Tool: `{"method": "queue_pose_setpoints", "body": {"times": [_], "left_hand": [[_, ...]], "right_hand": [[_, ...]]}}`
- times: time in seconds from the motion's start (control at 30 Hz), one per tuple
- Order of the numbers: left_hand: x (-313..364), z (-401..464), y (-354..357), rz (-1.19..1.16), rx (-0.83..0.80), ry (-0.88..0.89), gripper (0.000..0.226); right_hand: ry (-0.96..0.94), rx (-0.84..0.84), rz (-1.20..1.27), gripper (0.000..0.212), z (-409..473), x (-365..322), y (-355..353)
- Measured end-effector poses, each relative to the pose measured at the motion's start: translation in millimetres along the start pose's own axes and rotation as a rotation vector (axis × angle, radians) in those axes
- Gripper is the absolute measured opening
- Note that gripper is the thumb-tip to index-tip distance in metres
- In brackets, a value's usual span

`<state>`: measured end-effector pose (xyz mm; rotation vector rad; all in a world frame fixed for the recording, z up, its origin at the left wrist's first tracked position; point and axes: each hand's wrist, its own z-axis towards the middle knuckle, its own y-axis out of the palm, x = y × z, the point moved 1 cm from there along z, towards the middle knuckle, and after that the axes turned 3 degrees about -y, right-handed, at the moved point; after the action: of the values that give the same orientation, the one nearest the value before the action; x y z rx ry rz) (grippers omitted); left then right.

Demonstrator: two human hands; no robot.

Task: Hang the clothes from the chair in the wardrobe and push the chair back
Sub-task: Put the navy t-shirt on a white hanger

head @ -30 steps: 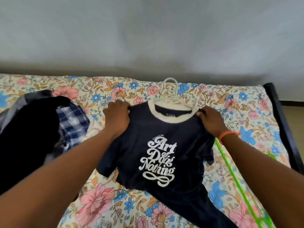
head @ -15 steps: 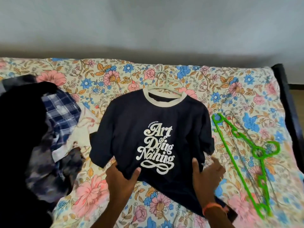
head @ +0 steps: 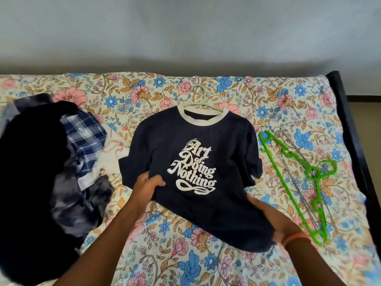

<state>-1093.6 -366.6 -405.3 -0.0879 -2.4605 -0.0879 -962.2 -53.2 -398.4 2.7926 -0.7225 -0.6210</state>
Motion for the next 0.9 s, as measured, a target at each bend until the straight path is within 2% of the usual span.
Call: {"method": "queue_pose_setpoints", "body": {"times": [0.1,0.17,0.27,0.33,0.37,0.4,0.53,0.63,0.73,0.83,0.87,0.9], "left_hand": [[10.1,-9.5,8.8,-0.297,-0.119,-0.141,0.020],[4.1,-15.6,7.2,-0.376,-0.157,-0.257,0.020],[-17.9,-24.2,-4.9,-0.432,-0.262,-0.321,0.042],[-30.6,-27.5,-13.4,-0.421,-0.309,-0.320,0.055],[-32.2,-31.3,-15.5,-0.361,-0.322,-0.300,0.057],[-33.4,-30.6,-18.4,-0.239,-0.318,-0.275,0.059],[-22.9,-24.9,-17.4,0.402,-0.201,-0.069,0.077],[-8.5,-22.7,-6.3,0.529,-0.180,0.125,0.041],[-0.5,-23.3,10.1,0.358,-0.113,0.180,0.016],[-2.9,-23.1,17.6,-0.187,0.018,0.081,0.018],[-5.9,-23.0,17.8,-0.324,0.023,0.046,0.020],[-8.5,-24.8,17.4,-0.360,0.026,0.029,0.021]], "right_hand": [[0.014,0.018,0.083,0.063,-9.6,0.6,-7.4],[0.023,0.014,0.093,0.070,-14.1,10.6,-15.1],[0.023,-0.054,0.047,0.053,-24.2,32.2,-23.6],[0.015,-0.112,0.017,0.082,-29.6,46.3,-28.8],[0.010,-0.142,0.028,0.092,-30.5,52.9,-31.9],[0.005,-0.165,0.054,0.092,-31.3,57.0,-34.1],[-0.069,-0.196,0.201,0.066,-27.6,58.1,-46.4],[-0.098,-0.092,0.284,0.056,-22.1,49.6,-50.5],[-0.120,0.044,0.322,0.037,-20.4,46.3,-51.0],[-0.097,0.028,0.375,0.052,-23.3,58.7,-52.9],[-0.072,-0.002,0.378,0.058,-26.1,63.3,-52.9],[-0.038,-0.030,0.363,0.060,-29.1,67.9,-53.5]]}}
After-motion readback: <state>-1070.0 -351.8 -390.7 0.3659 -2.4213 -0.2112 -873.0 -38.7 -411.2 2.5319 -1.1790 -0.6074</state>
